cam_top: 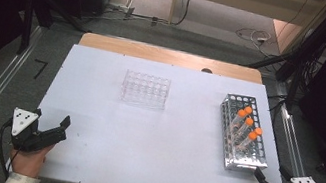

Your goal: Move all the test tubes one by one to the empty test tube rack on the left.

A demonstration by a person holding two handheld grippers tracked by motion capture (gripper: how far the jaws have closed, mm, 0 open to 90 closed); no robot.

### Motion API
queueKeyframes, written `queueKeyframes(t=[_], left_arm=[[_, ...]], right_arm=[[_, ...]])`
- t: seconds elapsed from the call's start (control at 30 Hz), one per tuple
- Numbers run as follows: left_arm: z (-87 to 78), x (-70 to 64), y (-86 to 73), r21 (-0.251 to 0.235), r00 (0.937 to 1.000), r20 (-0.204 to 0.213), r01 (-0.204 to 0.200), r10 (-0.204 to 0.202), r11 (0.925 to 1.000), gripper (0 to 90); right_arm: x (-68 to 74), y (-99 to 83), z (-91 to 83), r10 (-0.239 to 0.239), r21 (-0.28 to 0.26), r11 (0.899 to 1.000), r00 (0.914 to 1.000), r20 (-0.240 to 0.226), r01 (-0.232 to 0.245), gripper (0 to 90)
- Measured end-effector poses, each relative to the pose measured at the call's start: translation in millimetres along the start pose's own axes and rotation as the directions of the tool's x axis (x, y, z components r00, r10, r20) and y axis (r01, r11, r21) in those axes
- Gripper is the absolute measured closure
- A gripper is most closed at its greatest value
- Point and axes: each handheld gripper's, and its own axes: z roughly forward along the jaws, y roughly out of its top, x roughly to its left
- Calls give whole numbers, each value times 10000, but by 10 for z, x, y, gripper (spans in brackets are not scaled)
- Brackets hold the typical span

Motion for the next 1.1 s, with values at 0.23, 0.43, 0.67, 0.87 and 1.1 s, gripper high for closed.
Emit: queueKeyframes(t=[0.23, 0.43, 0.67, 0.87, 1.1], left_arm=[[10, 2, 1, -61, 9999, -115, 9, -10, 10000, 64], [17, -20, 0, -44, 9999, -107, -35, 34, 10000, 65], [29, -39, 2, -45, 9999, -82, -106, 106, 9999, 65], [36, -45, 0, -14, 9999, -109, -109, 109, 9999, 66], [38, -51, 0, -10, 9999, -117, -128, 127, 9999, 67]], right_arm=[[41, 24, -16, 121, -162, 9998, 9999, 78, -119, 166], [94, 52, -14, 180, -309, 9994, 9998, 38, -178, 223], [220, 112, 75, 8, -448, 9990, 10000, -57, -11, 317], [287, 216, 206, -21, -369, 9993, 10000, 3, 21, 421], [377, 302, 385, -97, -162, 9998, 9999, 92, 98, 510]])
